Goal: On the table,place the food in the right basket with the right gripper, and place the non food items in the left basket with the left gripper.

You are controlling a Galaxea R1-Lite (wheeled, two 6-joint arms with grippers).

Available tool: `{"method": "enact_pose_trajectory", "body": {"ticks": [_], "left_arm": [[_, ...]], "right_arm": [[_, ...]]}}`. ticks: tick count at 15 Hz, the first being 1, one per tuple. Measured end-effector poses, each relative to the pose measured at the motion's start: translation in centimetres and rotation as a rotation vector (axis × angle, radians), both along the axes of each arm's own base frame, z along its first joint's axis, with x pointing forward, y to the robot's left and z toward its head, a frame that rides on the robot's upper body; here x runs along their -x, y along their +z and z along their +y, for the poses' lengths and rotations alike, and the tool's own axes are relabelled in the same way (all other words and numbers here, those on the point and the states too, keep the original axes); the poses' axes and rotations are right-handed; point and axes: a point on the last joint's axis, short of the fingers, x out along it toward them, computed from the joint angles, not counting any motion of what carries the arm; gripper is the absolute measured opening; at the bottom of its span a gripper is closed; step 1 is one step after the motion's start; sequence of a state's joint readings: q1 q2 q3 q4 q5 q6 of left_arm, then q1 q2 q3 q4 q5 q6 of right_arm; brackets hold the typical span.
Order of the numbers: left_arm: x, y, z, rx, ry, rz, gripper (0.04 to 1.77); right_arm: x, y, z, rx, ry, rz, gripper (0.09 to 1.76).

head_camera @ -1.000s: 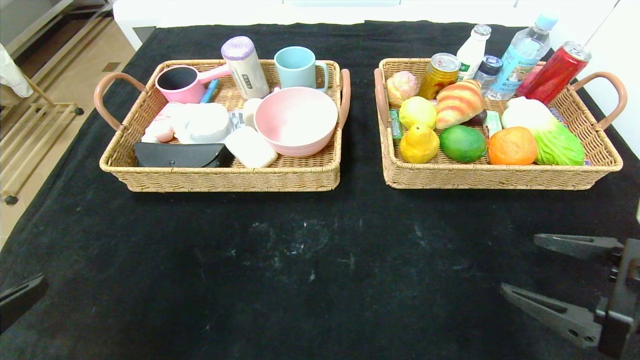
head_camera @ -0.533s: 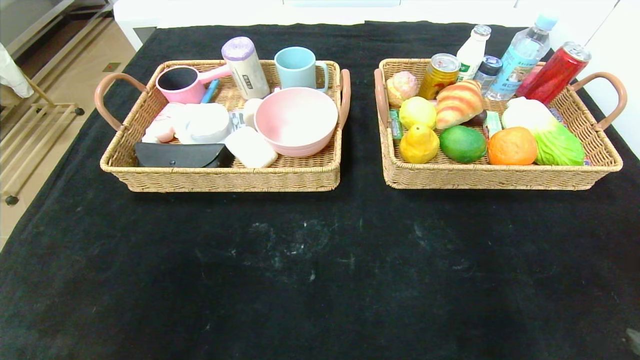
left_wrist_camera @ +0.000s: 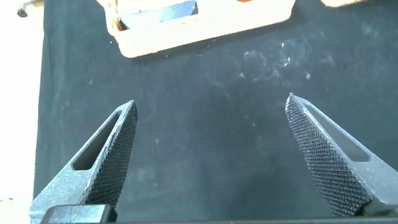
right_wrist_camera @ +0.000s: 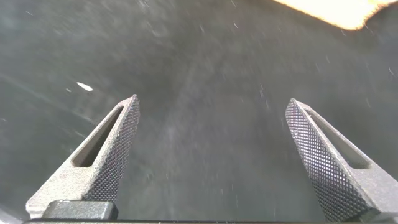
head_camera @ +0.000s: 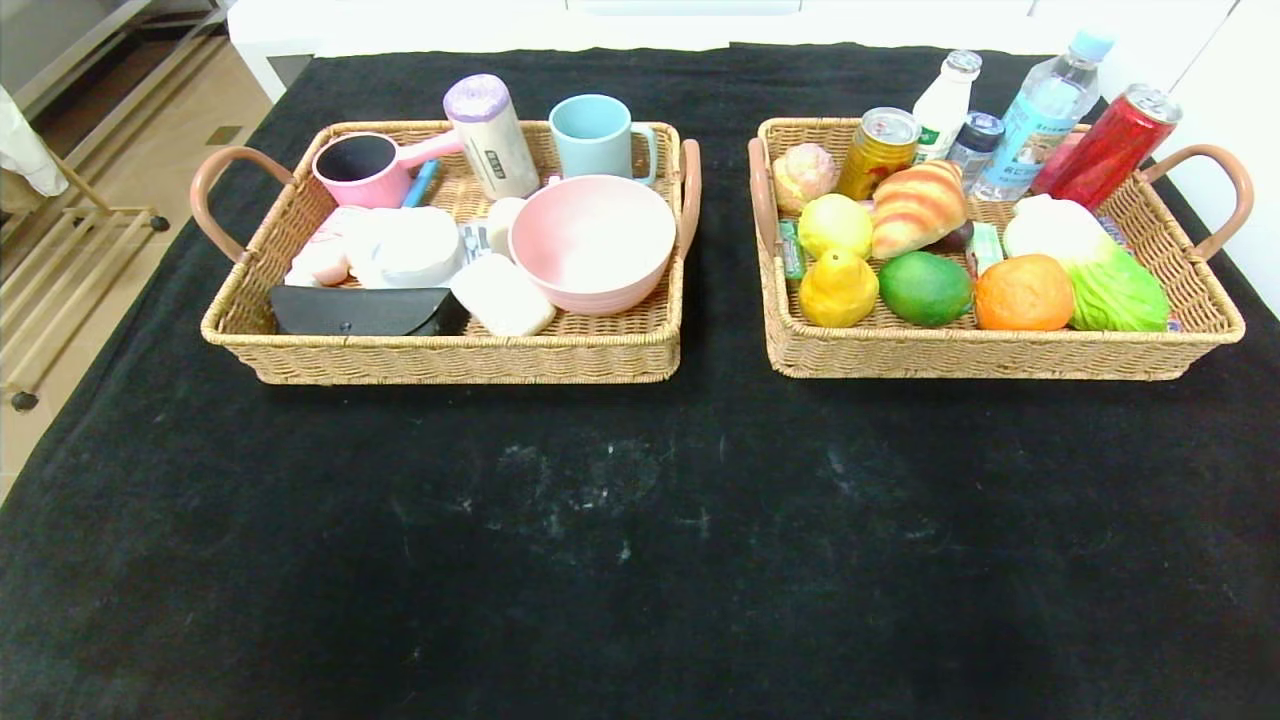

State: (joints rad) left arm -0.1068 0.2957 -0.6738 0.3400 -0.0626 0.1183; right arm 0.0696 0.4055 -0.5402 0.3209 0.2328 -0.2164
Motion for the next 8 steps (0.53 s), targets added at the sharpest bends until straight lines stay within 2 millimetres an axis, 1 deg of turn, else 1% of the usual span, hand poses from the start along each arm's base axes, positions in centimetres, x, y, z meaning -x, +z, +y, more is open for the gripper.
{"method": "enact_pose_trajectory", "body": {"ticks": [3, 6, 8], "left_arm": [[0.5, 0.3, -0.1, 0.018, 0.010, -0.025, 1.72], [1.1, 0.5, -0.6, 0.014, -0.015, -0.042, 1.72], [1.7, -0.3, -0.9, 0.011, -0.036, -0.012, 1.72]], "right_arm": [[1.0, -2.6, 0.0, -0.019, -0.022, 0.004, 1.71], [1.6, -3.2, -0.1, -0.031, -0.025, -0.015, 1.71], [1.8, -3.5, -0.1, -0.043, -0.028, -0.019, 1.71]]}}
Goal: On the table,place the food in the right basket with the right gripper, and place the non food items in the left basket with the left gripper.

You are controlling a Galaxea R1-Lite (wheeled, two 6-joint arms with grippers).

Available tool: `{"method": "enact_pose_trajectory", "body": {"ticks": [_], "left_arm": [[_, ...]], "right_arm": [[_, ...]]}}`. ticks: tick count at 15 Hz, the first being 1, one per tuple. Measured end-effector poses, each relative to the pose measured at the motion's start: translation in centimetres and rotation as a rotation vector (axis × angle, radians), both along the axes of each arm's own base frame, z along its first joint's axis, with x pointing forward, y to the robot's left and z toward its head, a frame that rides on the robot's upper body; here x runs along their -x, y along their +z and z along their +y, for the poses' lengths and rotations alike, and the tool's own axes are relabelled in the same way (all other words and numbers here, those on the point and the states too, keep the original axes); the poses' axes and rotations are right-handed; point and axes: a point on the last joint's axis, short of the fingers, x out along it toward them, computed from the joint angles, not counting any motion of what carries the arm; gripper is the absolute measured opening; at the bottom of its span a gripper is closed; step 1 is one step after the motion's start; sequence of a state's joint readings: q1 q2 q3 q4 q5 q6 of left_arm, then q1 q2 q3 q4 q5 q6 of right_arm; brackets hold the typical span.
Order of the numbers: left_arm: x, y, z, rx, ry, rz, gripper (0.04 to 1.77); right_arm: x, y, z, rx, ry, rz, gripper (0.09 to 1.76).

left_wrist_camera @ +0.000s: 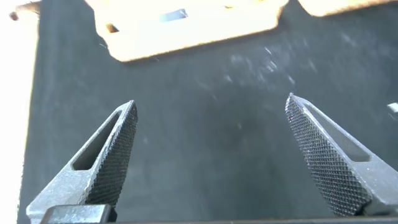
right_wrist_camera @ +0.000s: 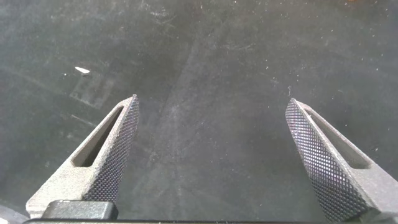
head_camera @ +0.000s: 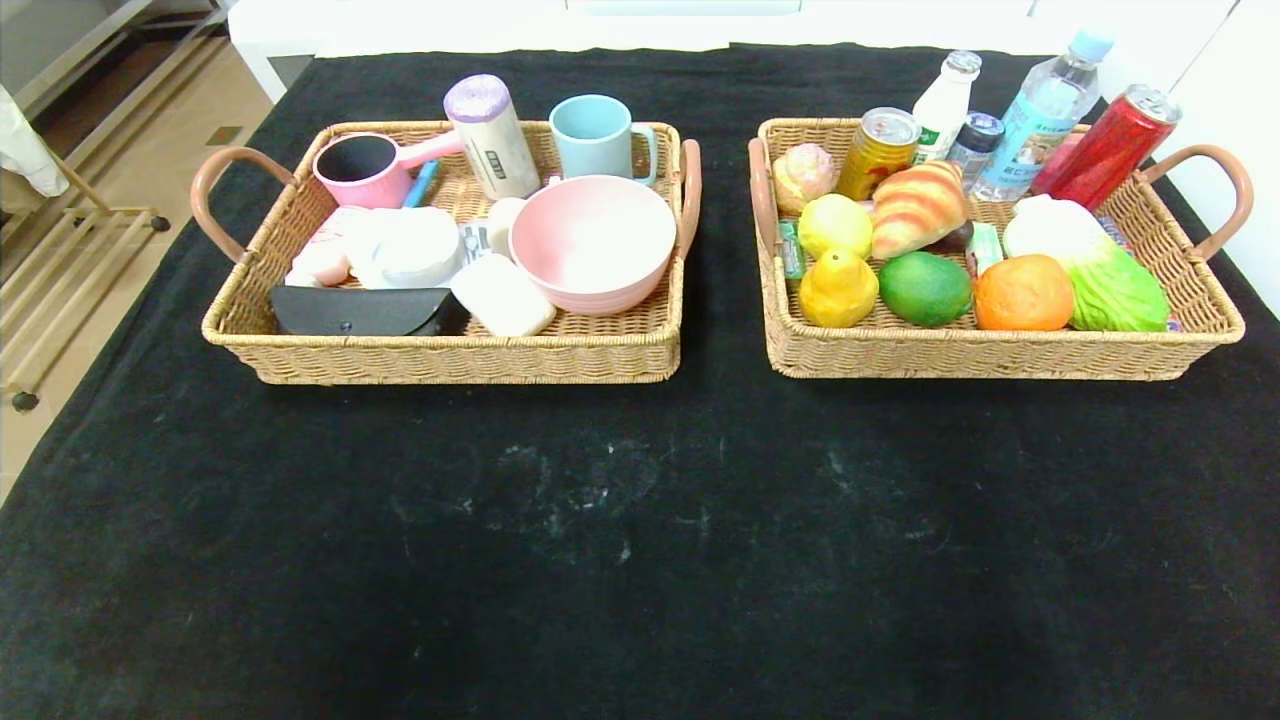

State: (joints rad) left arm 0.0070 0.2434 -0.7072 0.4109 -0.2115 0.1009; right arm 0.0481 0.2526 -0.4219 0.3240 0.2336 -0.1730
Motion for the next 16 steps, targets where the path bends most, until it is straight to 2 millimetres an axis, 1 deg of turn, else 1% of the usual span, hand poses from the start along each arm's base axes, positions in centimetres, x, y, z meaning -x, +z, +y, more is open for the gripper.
{"method": "enact_pose_trajectory", "body": {"ticks": [3, 6, 8, 9, 11, 13, 14, 16], "left_arm": [[1.0, -1.0, -0.1, 0.012, -0.021, -0.029, 1.72], [1.5, -3.2, 0.0, 0.030, -0.032, -0.040, 1.72], [1.5, -4.8, 0.0, 0.028, -0.034, -0.053, 1.72], [1.2, -5.4, 0.0, 0.032, -0.031, -0.067, 1.72], [0.4, -6.3, 0.0, 0.034, -0.017, -0.115, 1.72], [-0.8, -7.4, 0.1, 0.039, 0.026, -0.157, 1.72], [-1.3, -7.9, 0.2, 0.040, 0.040, -0.161, 1.72], [-1.9, -9.0, 0.2, 0.039, 0.050, -0.130, 1.72]], "right_arm": [[0.4, -0.3, 0.1, -0.007, 0.011, -0.026, 1.71], [1.5, -0.2, 0.2, -0.011, 0.015, -0.093, 1.71], [2.1, -0.3, 0.2, -0.013, 0.007, -0.139, 1.71], [2.4, -0.4, 0.2, -0.034, 0.003, -0.153, 1.71], [2.7, -0.1, 0.2, -0.134, 0.005, -0.190, 1.71], [2.6, 0.0, 0.1, -0.150, -0.051, -0.267, 1.71], [2.5, -0.4, 0.0, -0.143, -0.087, -0.290, 1.71], [2.1, -1.8, 0.0, -0.098, -0.112, -0.298, 1.71]]}}
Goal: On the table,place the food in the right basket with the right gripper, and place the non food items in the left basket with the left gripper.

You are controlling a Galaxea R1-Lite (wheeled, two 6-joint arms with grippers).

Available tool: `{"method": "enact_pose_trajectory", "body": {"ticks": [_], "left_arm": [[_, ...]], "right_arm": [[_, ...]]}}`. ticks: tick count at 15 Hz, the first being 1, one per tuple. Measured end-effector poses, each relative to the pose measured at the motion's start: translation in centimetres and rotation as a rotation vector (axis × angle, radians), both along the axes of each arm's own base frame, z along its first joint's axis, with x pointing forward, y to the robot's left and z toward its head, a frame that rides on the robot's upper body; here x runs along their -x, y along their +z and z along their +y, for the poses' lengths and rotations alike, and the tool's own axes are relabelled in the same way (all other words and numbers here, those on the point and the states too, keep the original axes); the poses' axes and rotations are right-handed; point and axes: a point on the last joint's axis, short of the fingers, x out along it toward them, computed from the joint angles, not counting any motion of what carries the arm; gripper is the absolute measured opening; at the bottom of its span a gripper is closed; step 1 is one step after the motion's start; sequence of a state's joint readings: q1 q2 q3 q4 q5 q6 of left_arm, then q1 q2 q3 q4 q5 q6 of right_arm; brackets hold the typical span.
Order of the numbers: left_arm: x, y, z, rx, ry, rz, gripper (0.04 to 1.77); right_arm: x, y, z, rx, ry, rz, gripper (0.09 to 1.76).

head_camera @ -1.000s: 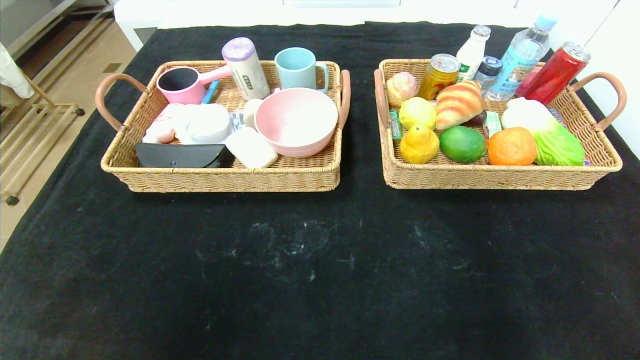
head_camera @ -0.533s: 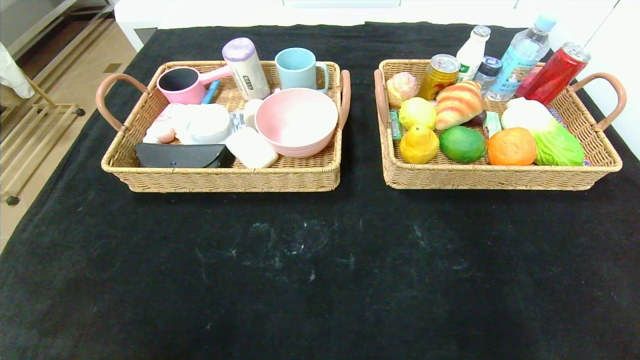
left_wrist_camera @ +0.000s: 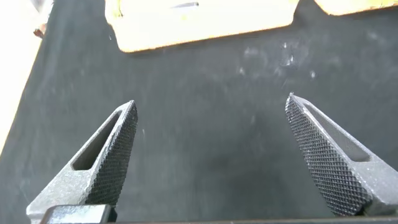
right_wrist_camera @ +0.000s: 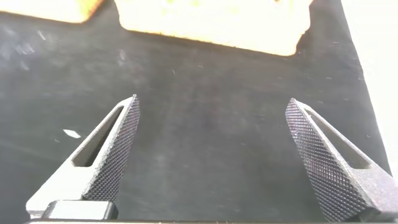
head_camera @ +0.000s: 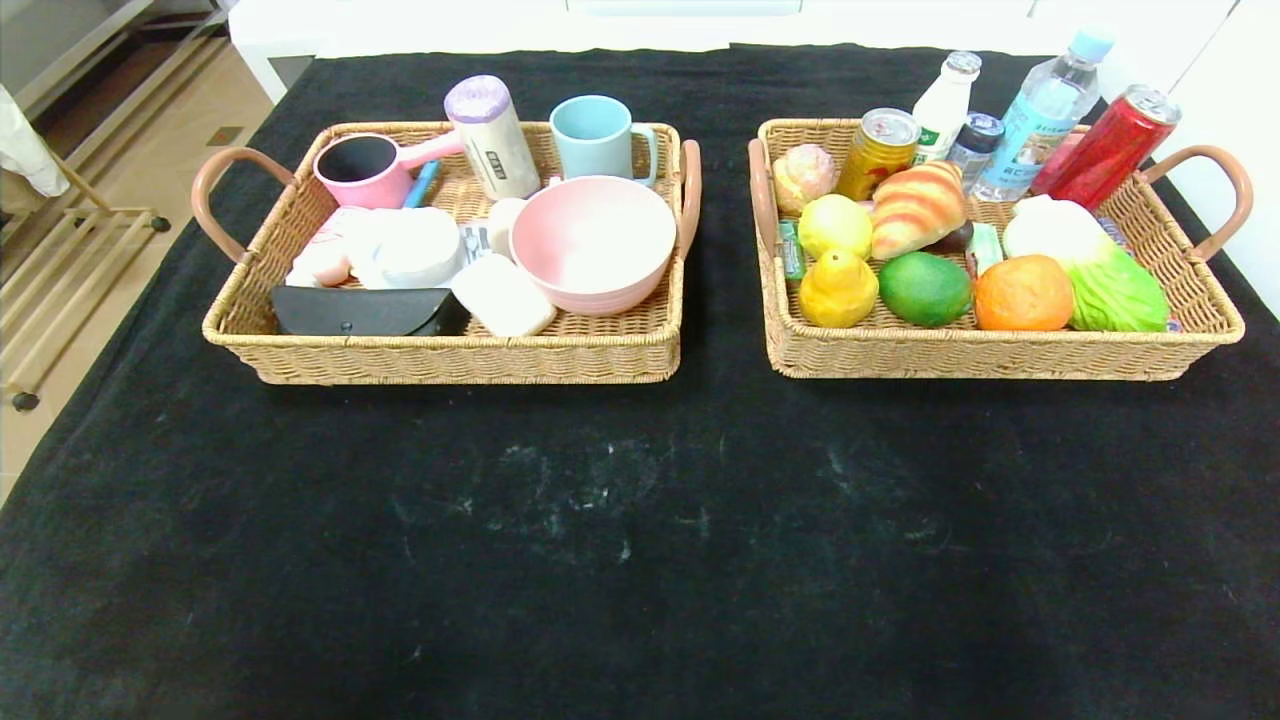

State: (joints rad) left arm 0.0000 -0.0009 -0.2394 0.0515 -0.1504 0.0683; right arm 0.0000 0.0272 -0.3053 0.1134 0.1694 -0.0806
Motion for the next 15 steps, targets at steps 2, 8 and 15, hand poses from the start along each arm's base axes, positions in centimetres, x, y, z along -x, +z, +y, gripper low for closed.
{"method": "enact_pose_trajectory", "body": {"ticks": [2, 8, 15], "left_arm": [[-0.3, -0.6, 0.0, 0.000, 0.002, 0.023, 1.72], [-1.5, -3.3, 0.2, -0.031, 0.076, 0.123, 1.72], [-2.3, -5.5, 0.2, -0.072, 0.113, 0.196, 1.72]], "right_arm": [[-0.6, -1.5, 0.0, 0.044, -0.010, 0.007, 1.71], [-2.5, -5.7, 0.0, 0.000, 0.018, 0.122, 1.71], [-2.7, -6.8, -0.3, 0.018, -0.137, 0.168, 1.71]]}}
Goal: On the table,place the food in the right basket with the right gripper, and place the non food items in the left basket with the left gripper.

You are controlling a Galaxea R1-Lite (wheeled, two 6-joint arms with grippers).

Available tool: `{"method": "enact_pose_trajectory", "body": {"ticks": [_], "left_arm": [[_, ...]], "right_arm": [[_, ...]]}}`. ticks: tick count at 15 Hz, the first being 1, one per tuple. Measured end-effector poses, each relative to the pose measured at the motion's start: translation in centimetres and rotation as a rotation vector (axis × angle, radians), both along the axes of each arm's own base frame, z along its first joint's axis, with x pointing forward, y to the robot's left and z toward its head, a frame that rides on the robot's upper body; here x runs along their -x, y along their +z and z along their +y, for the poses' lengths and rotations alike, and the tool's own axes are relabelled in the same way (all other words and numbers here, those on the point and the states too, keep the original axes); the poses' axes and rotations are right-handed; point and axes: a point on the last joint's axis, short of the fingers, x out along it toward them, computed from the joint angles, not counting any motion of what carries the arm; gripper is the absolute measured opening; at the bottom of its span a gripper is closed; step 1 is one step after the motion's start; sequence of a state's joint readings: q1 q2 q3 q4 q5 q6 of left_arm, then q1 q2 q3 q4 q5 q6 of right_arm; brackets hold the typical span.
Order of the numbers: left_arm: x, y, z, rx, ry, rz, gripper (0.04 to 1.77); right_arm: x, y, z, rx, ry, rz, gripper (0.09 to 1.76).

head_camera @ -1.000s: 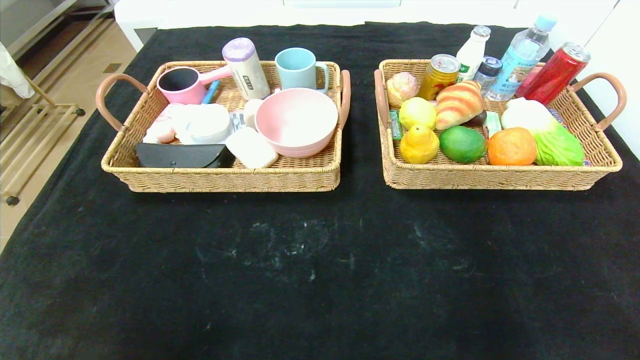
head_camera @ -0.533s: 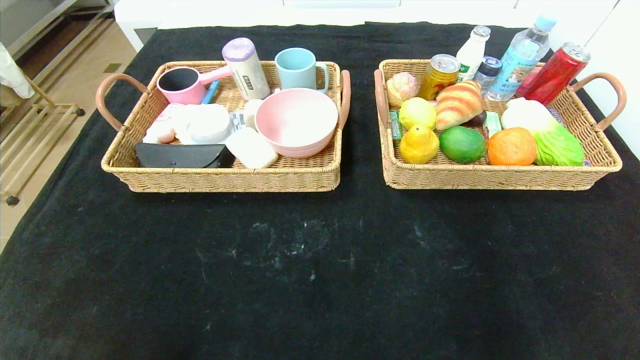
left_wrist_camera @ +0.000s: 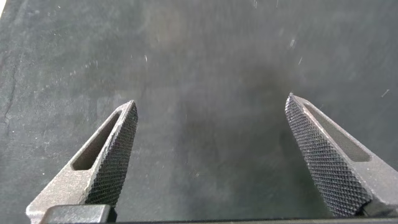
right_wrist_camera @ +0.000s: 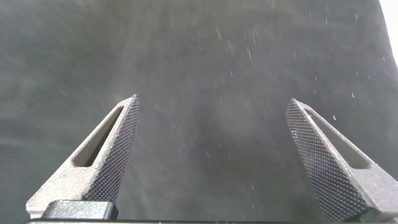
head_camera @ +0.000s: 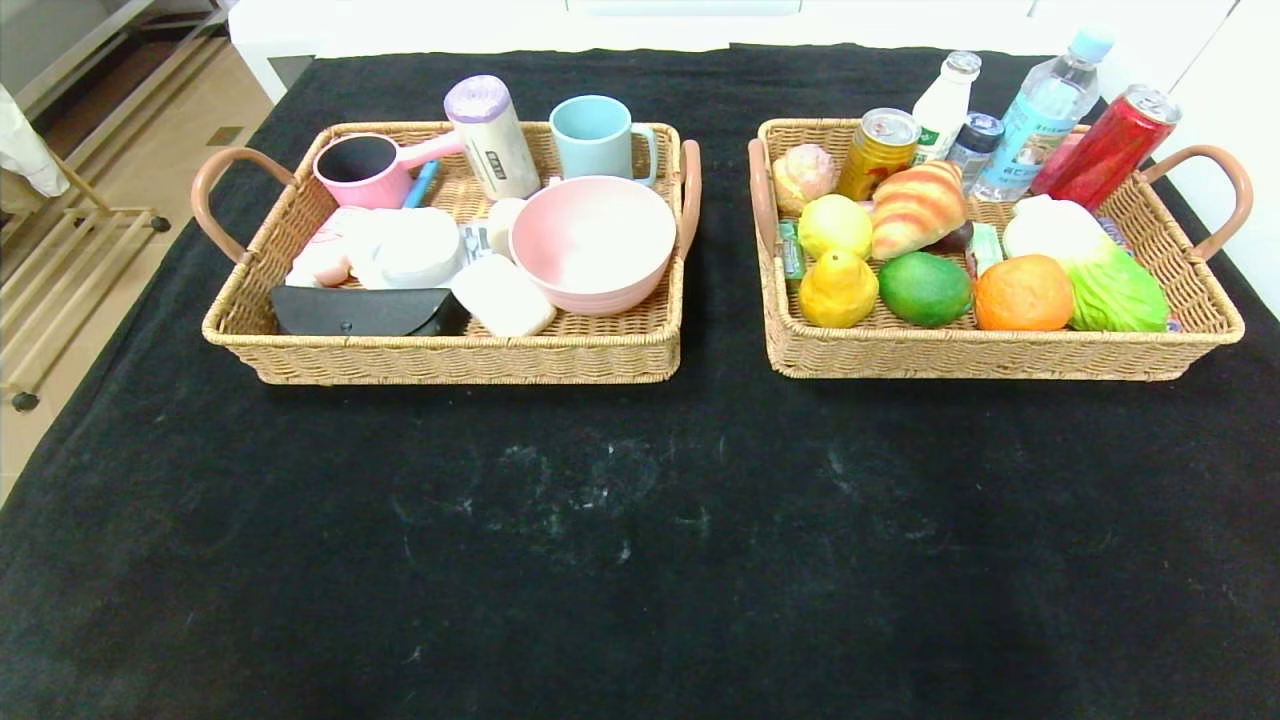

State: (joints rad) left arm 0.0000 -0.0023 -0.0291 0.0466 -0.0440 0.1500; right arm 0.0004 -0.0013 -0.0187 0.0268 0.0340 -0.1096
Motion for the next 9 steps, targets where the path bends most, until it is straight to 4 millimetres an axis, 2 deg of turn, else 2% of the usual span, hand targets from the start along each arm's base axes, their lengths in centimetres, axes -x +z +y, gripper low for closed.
{"method": "enact_pose_trajectory", "body": {"ticks": [9], "left_arm": [[-0.13, -0.44, 0.03, 0.096, 0.016, 0.019, 1.72]], "right_arm": [[-0.08, -0.26, -0.05, -0.102, -0.022, 0.010, 1.71]]}}
